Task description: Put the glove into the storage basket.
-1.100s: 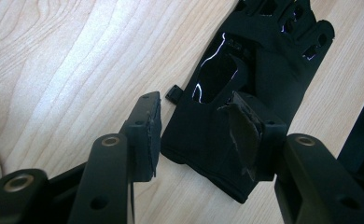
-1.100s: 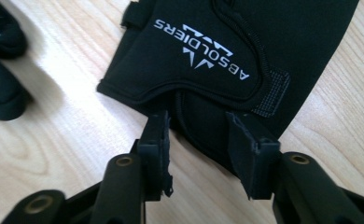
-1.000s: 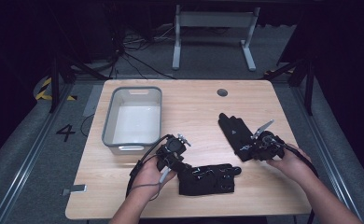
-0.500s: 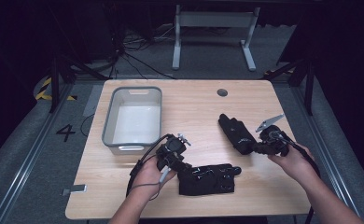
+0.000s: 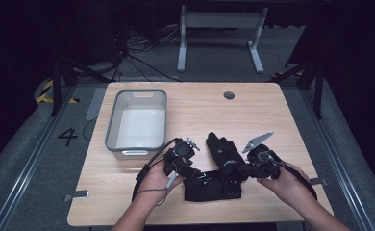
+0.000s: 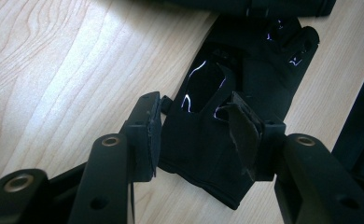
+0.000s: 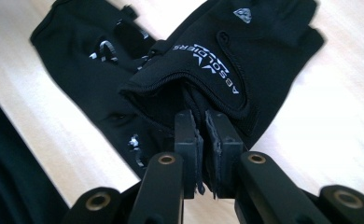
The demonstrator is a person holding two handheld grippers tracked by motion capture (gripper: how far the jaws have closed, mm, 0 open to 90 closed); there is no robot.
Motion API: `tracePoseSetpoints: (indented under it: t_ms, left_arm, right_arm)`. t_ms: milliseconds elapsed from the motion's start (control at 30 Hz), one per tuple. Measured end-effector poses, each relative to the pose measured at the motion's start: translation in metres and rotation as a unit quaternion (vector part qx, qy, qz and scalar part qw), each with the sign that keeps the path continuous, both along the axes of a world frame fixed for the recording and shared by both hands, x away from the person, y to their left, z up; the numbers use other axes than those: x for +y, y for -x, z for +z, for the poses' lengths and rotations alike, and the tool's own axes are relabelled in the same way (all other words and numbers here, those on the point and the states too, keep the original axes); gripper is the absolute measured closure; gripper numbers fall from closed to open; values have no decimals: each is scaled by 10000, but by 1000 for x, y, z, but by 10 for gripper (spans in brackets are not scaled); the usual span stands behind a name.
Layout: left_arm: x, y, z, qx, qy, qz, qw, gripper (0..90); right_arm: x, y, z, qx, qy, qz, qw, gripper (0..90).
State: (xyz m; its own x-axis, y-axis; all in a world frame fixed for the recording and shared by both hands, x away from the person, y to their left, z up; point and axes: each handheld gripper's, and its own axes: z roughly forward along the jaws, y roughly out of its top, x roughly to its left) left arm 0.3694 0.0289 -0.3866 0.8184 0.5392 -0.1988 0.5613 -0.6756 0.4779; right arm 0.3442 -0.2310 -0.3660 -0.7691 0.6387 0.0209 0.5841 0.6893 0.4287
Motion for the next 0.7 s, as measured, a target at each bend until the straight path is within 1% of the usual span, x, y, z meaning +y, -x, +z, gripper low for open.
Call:
tracePoseSetpoints:
  t_ms: [133,167,200,233,300,333,400,467,500,533,567,600,667,700]
  left_arm:
    - [-2,1,-1,34,-2,-17,10000,544]
    - [-3,2,-1,36,-9,-32,10000,544]
    - [-5,3,-1,52,16,-57,10000,544]
    - [-6,4,-1,55,33,-85,9999,544]
    - [-11,7,0,53,31,-148,9999,545]
    - [-13,9,0,37,34,-184,9998,546]
    - [-19,13,0,63,71,-267,9996,548]
    - [-25,18,0,43,110,-354,9993,548]
    - [-28,19,0,91,159,-408,9990,548]
    - [-32,21,-2,161,255,-465,9985,548]
    - [-36,22,-3,164,277,-484,9983,539]
    - [-39,23,-4,154,247,-484,9984,528]
    - [-47,25,-9,244,122,-499,9984,532]
    - [-50,25,-11,249,76,-526,9983,532]
  right_arm:
    - [6,11,-15,159,58,114,9998,815]
    - [7,13,-18,195,71,158,9997,800]
    - [8,15,-20,259,66,191,9995,757]
    - [9,16,-21,293,44,229,9993,714]
    - [8,15,-17,294,-85,340,9990,699]
    - [7,13,-14,241,-116,396,9989,695]
    - [5,5,-7,42,-116,336,9994,694]
    - [2,-6,-2,-121,-163,329,9993,689]
    - [2,-13,-1,-183,-168,311,9992,686]
    - [1,-19,-1,-245,-174,314,9991,678]
    - [0,-29,-1,-270,-240,379,9986,675]
    - [-1,-37,-1,-262,-298,392,9984,678]
    - [-2,-51,-3,-272,-371,285,9985,681]
    - [-2,-59,-5,-302,-394,238,9985,682]
